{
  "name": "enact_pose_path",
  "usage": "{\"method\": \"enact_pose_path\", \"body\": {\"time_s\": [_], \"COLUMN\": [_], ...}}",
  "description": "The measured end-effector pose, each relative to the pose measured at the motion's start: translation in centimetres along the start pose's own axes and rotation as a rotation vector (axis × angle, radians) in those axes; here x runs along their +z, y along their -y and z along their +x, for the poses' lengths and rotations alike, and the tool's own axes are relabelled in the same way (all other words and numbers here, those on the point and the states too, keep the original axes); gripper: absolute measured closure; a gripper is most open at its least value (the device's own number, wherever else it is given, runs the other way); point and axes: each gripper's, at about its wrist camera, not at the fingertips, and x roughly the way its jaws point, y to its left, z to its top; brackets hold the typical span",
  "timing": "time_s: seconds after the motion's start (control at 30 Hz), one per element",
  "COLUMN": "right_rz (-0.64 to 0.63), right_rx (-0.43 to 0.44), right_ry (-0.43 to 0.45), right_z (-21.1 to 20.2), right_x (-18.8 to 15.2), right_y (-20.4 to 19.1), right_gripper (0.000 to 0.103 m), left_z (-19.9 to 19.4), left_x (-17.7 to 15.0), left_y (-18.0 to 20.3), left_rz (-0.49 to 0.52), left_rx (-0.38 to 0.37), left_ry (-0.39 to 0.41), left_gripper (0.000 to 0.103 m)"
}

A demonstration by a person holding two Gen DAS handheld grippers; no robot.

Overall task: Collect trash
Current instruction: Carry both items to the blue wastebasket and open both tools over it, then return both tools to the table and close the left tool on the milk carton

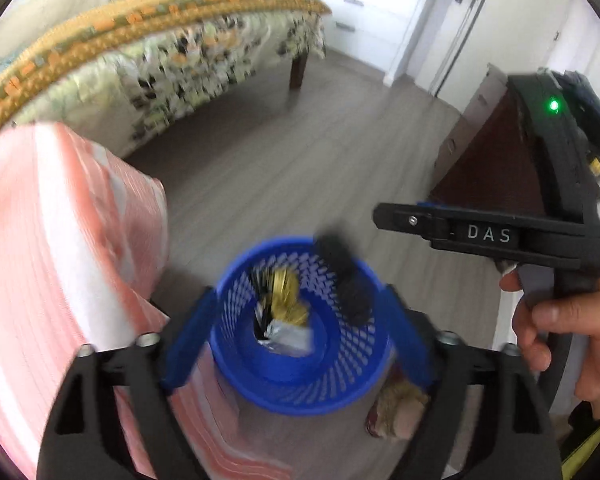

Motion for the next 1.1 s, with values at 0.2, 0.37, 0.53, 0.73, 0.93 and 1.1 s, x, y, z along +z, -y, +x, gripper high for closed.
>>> {"method": "enact_pose_path", "body": {"time_s": [0.2, 0.37, 0.53, 0.73, 0.93, 1.1], "right_rz": [-0.057, -0.166, -0.278, -0.398, -0.503, -0.568], "right_rx": [-0.052, -0.103, -0.064, -0.009, 0.040, 0.076], "right_ry": [0.192, 0.360, 0.433, 0.377, 0.276, 0.210], "right_z": [-5.6, -9.4, -10.4, -7.7, -3.9, -2.0], "right_x": [-0.3, -2.7, -6.8, -11.4, -16.2, -19.1], "right_y": [-2.5, -6.9, -12.7, -19.7, -27.1, -32.5], "right_gripper": [0.022, 0.014, 0.013, 0.013, 0.013, 0.013], "left_z": [-6.7, -11.7, -15.2, -18.5, -21.3, -23.9], "left_x": [-1.5, -4.7, -9.1, -14.6, -19.0, -22.0], "left_y": [0.1, -1.2, -4.1, -9.4, -16.1, -21.1], "left_rz": [0.047, 0.070, -0.002, -0.066, -0.166, -0.282], "left_rx": [0.019, 0.017, 0.059, 0.276, 0.412, 0.485], "left_ry": [0.158, 0.193, 0.205, 0.203, 0.163, 0.162], "left_gripper": [0.005, 0.005, 0.005, 0.005, 0.005, 0.005]}}
